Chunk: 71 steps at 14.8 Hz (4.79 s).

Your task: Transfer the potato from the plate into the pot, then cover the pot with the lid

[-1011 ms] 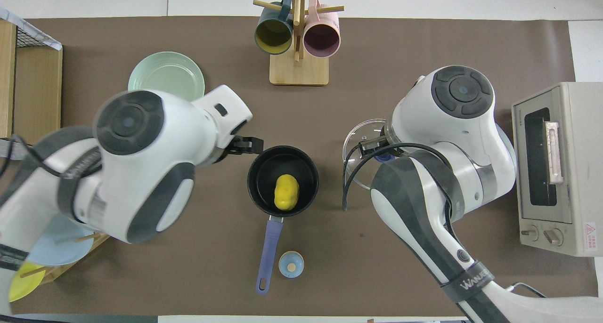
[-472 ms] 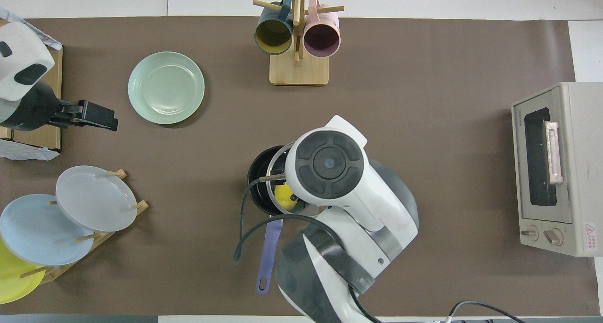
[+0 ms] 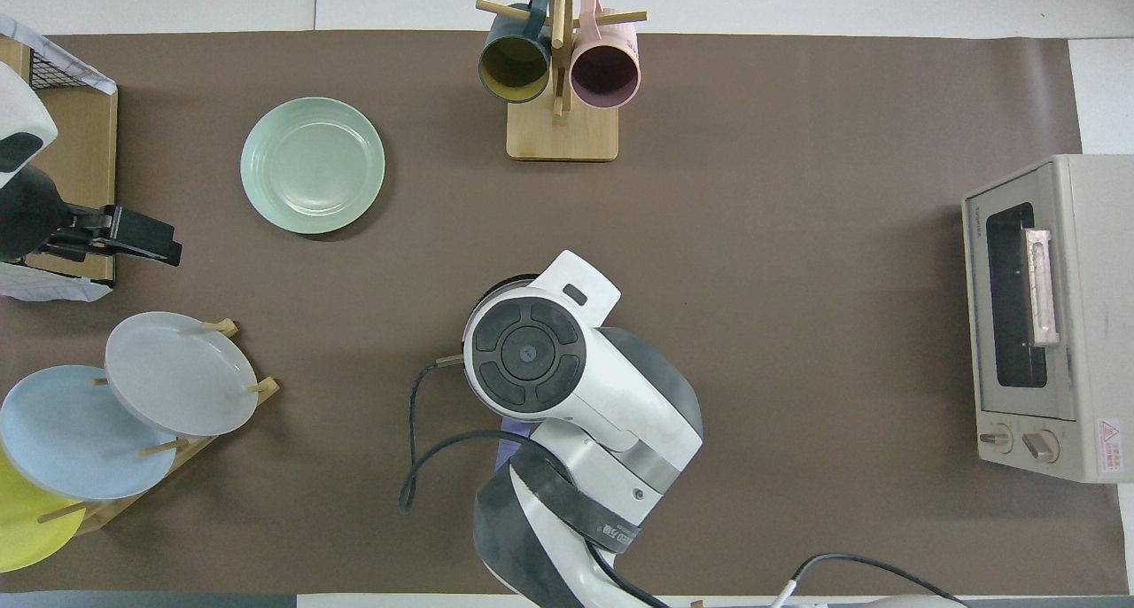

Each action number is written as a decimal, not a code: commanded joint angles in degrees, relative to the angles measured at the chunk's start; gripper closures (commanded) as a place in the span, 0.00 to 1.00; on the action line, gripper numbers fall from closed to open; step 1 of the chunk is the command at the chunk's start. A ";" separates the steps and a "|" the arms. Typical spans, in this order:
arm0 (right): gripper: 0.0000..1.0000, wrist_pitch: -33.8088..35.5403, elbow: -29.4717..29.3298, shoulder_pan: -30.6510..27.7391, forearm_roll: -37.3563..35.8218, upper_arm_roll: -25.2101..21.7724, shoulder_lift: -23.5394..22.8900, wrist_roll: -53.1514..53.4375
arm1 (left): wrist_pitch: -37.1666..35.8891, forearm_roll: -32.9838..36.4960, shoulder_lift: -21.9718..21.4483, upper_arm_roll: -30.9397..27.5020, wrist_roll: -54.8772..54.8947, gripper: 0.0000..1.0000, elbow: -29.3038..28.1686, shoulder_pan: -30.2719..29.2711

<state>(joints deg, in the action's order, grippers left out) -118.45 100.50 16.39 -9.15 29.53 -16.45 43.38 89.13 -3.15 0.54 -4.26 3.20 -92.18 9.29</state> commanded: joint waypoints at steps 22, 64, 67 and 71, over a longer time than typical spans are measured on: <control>1.00 -4.06 1.45 0.58 -8.87 0.35 -2.97 -0.41 | -6.69 2.09 -1.51 8.92 -0.39 0.00 2.44 -7.97; 0.00 30.65 -5.85 -9.08 7.39 -35.77 17.06 -46.72 | -3.17 4.11 -3.53 7.86 -3.82 0.00 1.39 -8.06; 0.00 27.67 -6.29 -11.28 7.48 -35.51 16.54 -46.46 | -3.17 4.11 -3.53 7.86 -3.82 0.00 1.39 -8.06; 0.00 29.86 -6.37 -12.78 9.15 -35.51 16.54 -46.55 | -3.17 4.11 -3.53 7.86 -3.82 0.00 1.39 -8.06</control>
<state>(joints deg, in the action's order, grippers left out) -89.01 92.85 4.57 -1.60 -6.42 -0.88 -1.97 85.74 -0.24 -1.70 4.01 -0.28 -89.64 0.80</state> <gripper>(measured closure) 0.000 0.000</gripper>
